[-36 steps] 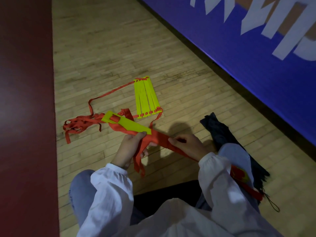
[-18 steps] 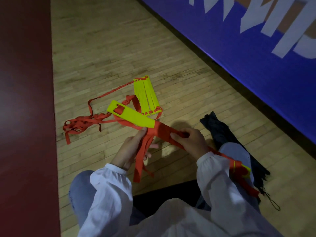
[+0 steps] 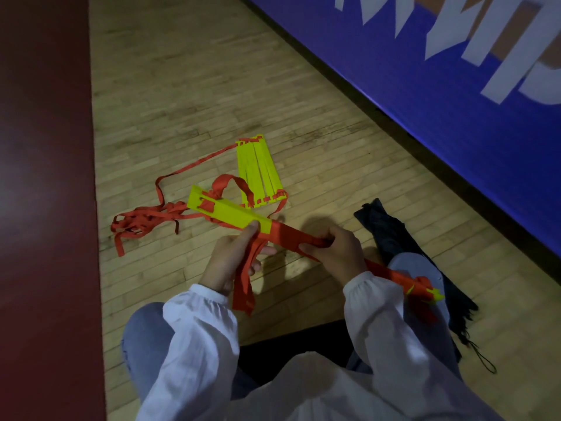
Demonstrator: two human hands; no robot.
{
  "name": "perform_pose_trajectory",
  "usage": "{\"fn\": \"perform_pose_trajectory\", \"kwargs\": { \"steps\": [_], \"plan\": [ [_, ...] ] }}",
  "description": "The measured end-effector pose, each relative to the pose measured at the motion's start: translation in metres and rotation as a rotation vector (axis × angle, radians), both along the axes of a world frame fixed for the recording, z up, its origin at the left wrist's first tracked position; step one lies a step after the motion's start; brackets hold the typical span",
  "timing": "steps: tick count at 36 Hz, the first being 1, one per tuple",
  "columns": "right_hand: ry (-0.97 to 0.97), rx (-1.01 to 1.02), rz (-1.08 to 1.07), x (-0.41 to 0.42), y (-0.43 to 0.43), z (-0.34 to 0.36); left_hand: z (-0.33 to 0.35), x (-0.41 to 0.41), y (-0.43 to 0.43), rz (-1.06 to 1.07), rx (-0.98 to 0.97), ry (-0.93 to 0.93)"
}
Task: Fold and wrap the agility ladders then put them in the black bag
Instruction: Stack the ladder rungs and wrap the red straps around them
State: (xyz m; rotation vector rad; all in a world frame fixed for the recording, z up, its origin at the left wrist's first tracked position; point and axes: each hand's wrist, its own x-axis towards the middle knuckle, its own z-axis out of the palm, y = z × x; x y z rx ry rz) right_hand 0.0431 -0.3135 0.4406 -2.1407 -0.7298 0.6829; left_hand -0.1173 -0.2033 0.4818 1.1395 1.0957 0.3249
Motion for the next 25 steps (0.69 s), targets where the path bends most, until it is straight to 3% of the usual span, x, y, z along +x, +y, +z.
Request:
{"fn": "perform_pose_trajectory", "kwargs": {
  "steps": [16,21,25],
  "plan": [
    [0.011,0.038,0.092,-0.009,0.001,0.001,0.006,0.006,-0.006,0.198,0.088,0.144],
    [0.064,-0.019,0.302,0.002,-0.002,0.008,0.007,0.005,-0.01,0.206,0.116,0.146],
    [0.139,-0.053,0.347,0.006,-0.003,0.009,0.005,0.002,-0.013,0.192,0.121,0.135]
  ]
}}
